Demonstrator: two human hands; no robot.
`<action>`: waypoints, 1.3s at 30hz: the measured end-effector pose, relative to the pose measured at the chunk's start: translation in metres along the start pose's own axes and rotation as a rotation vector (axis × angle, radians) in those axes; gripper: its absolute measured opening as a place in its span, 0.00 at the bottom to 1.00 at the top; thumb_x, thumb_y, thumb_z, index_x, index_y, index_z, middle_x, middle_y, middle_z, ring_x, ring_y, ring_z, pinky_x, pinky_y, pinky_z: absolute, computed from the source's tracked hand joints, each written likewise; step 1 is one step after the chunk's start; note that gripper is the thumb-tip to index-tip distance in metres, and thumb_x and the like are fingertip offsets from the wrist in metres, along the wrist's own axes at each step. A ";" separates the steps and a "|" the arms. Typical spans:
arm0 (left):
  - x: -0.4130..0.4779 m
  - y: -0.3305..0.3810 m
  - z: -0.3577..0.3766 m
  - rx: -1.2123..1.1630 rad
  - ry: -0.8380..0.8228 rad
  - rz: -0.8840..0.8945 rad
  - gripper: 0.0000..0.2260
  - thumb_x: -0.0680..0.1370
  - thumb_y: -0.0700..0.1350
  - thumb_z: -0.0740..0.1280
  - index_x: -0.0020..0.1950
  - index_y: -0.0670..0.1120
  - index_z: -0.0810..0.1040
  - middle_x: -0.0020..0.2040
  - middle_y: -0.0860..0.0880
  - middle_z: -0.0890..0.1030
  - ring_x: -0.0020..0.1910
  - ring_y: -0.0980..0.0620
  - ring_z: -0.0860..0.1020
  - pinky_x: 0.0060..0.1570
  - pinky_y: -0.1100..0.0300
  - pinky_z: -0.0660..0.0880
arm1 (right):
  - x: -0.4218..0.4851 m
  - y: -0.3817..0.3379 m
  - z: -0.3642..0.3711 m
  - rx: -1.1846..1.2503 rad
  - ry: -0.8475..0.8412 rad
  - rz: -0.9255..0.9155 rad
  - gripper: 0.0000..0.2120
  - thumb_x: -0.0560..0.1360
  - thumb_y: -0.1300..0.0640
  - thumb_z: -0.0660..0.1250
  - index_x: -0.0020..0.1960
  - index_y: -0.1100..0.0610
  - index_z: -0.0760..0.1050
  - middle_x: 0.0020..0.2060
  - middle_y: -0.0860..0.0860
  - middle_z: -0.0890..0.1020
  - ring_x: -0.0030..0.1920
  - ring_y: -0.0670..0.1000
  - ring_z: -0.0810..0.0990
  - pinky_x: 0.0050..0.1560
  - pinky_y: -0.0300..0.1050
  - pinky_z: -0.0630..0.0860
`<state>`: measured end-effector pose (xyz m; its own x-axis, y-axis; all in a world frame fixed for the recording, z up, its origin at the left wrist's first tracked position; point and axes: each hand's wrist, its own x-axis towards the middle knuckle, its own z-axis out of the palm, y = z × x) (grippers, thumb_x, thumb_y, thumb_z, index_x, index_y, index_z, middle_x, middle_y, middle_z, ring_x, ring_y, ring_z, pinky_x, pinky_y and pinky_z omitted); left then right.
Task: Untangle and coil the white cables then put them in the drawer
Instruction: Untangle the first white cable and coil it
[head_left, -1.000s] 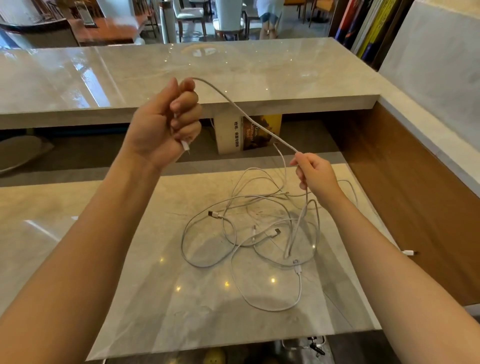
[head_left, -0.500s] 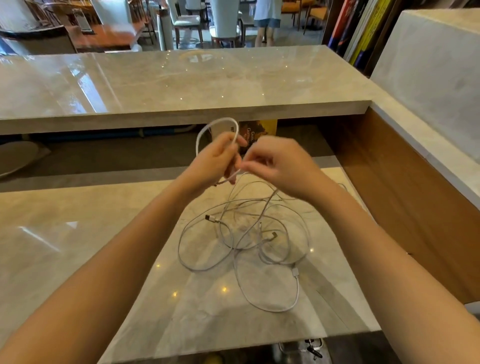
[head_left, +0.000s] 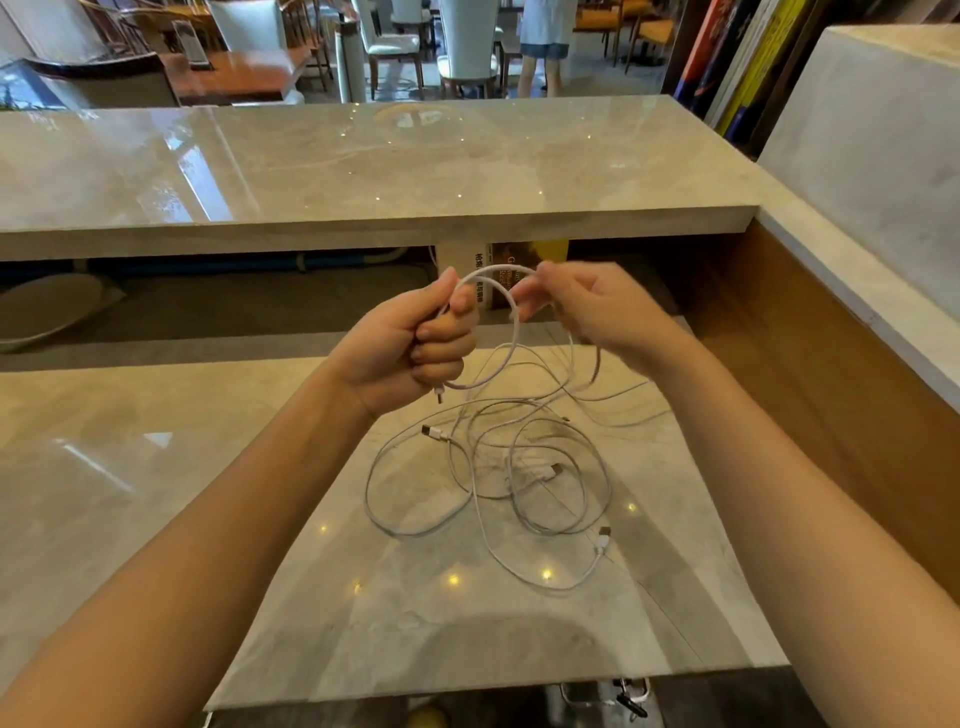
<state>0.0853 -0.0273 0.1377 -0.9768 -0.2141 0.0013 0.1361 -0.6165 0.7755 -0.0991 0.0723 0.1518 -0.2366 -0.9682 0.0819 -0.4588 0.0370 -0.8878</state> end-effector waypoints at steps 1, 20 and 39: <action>0.001 0.000 0.000 -0.018 0.007 0.009 0.14 0.79 0.51 0.54 0.38 0.47 0.73 0.26 0.54 0.67 0.24 0.58 0.56 0.21 0.69 0.58 | -0.004 0.001 0.008 0.117 -0.091 0.018 0.16 0.81 0.49 0.53 0.50 0.52 0.79 0.40 0.46 0.84 0.26 0.43 0.68 0.27 0.31 0.63; -0.005 -0.004 -0.019 -0.293 0.067 0.030 0.13 0.80 0.44 0.55 0.41 0.43 0.75 0.26 0.52 0.69 0.24 0.59 0.58 0.23 0.67 0.60 | -0.008 0.027 -0.026 0.272 -0.234 0.127 0.10 0.77 0.54 0.62 0.50 0.55 0.81 0.35 0.51 0.82 0.26 0.46 0.63 0.27 0.37 0.59; 0.018 -0.026 0.002 1.038 0.544 -0.016 0.08 0.82 0.44 0.54 0.54 0.44 0.72 0.35 0.49 0.76 0.31 0.56 0.75 0.35 0.60 0.74 | -0.025 -0.010 0.028 -0.856 -0.018 -0.290 0.08 0.78 0.49 0.60 0.47 0.51 0.75 0.37 0.45 0.75 0.38 0.47 0.74 0.35 0.39 0.67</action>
<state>0.0636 -0.0137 0.1193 -0.7435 -0.6628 -0.0885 -0.3214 0.2382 0.9165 -0.0648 0.0889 0.1460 -0.0025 -0.9716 0.2366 -0.9804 -0.0442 -0.1920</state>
